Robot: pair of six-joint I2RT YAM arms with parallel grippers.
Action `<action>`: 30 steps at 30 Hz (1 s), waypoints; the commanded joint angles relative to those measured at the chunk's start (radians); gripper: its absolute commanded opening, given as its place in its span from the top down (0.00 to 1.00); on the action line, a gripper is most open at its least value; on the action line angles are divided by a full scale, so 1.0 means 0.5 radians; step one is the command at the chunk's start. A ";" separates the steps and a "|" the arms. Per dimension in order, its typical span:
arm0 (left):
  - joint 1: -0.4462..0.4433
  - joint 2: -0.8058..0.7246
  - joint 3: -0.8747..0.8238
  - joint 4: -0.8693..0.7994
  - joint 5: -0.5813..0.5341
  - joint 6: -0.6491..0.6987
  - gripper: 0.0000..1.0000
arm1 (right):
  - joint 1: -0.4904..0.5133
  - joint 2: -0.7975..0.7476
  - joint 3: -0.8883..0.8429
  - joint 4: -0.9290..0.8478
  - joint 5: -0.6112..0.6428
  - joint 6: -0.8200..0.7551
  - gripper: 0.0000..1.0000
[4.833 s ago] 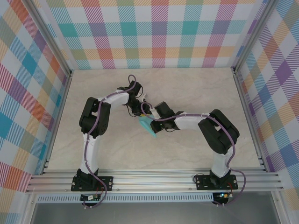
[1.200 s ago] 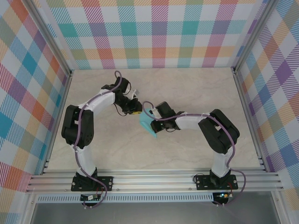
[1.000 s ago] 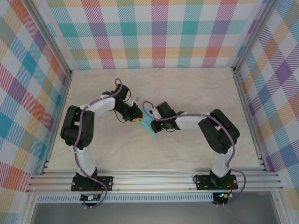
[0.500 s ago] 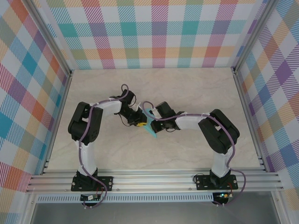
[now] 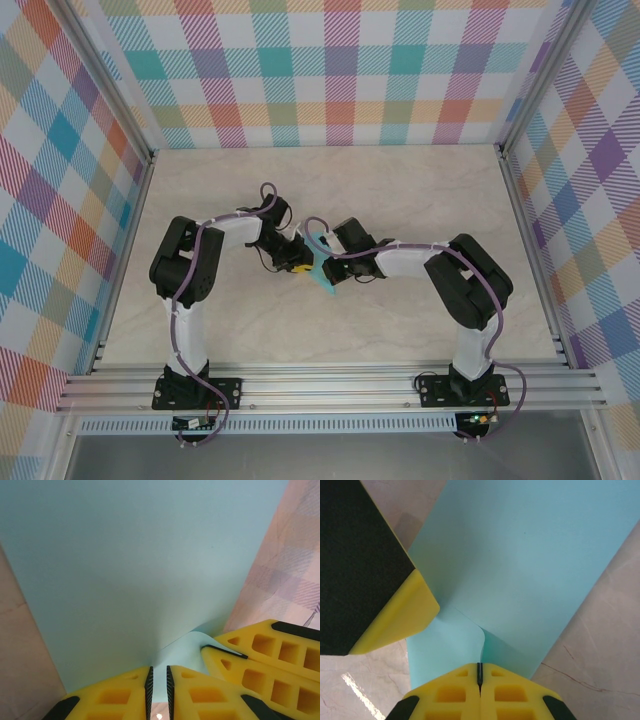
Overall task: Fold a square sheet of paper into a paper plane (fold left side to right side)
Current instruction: Third fold the triangle at the center of the table.
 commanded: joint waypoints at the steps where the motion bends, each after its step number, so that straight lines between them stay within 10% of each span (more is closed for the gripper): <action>1: -0.023 0.106 -0.002 0.012 -0.121 -0.007 0.82 | -0.034 -0.079 -0.034 -0.082 0.009 0.052 1.00; 12: -0.026 0.115 -0.002 0.015 -0.128 -0.005 0.83 | -0.128 -0.386 -0.071 -0.188 -0.064 0.095 0.79; 21: -0.026 0.103 0.028 -0.004 -0.130 0.002 0.82 | -0.109 -0.370 -0.120 -0.214 -0.595 0.152 0.81; 30: -0.026 0.105 0.056 -0.020 -0.136 0.002 0.82 | -0.067 -0.119 0.006 -0.257 -0.618 0.184 0.82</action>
